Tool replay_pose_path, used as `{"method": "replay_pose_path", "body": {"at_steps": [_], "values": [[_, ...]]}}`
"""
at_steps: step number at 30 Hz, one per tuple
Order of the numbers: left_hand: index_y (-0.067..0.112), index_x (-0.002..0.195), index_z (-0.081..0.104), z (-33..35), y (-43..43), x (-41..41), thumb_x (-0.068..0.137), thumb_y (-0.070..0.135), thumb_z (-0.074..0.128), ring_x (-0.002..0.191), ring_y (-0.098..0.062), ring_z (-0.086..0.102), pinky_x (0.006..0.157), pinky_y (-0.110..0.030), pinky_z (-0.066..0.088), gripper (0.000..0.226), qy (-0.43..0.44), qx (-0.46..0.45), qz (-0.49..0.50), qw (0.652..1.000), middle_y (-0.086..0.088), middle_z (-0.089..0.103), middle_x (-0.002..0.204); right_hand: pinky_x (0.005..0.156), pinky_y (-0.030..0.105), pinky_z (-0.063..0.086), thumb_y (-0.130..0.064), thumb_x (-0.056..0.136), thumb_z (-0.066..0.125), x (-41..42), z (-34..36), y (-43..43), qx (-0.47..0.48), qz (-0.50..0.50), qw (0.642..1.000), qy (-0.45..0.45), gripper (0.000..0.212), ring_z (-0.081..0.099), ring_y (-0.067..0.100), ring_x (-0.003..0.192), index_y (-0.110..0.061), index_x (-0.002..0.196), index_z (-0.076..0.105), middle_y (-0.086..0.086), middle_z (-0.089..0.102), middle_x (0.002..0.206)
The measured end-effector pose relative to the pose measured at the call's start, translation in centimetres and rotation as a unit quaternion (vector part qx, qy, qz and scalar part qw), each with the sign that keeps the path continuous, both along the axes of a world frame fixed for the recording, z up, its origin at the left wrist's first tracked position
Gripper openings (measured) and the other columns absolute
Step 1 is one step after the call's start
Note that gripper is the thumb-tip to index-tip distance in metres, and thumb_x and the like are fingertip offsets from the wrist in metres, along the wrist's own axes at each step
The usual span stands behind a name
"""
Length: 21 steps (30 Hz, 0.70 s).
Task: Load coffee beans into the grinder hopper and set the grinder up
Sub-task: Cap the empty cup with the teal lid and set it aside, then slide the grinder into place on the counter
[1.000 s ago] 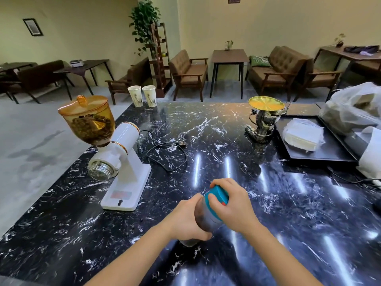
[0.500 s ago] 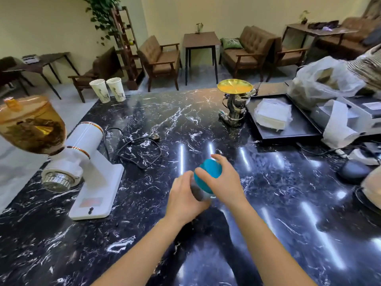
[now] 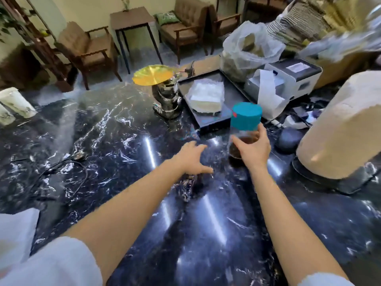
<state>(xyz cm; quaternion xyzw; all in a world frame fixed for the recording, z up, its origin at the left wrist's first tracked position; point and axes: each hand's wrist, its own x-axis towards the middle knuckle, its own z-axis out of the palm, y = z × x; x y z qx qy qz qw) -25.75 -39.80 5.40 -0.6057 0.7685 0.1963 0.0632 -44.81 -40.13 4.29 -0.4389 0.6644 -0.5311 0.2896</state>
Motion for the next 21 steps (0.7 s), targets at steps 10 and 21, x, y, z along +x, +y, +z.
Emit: {"method": "replay_pose_path", "body": {"at_steps": [10, 21], "values": [[0.046, 0.148, 0.010, -3.6, -2.6, -2.6, 0.068, 0.072, 0.067, 0.146, -0.038, -0.012, 0.100, -0.082, 0.012, 0.102, -0.029, 0.087, 0.042, 0.995, -0.002, -0.006, 0.162, 0.095, 0.027, 0.046, -0.047, 0.055, 0.080, -3.4, -4.2, -5.6, -0.030, -0.059, 0.996, 0.059, 0.080, 0.059, 0.012, 0.107, -0.029, 0.125, 0.046, -0.002, 0.065, 0.120], [-0.011, 0.101, 0.067, -3.9, 26.4, 8.4, 0.084, -0.001, 0.069, 0.108, -0.041, 0.059, 0.093, -0.049, 0.047, 0.020, 0.219, -0.136, 0.024, 0.966, -0.030, 0.065, 0.111, 0.084, 0.047, 0.048, -0.035, 0.074, 0.043, 14.9, -5.1, 14.1, -0.004, 0.241, 0.957, 0.161, 0.050, 0.063, 0.040, 0.085, -0.001, 0.104, 0.064, 0.029, 0.066, 0.092]]}}
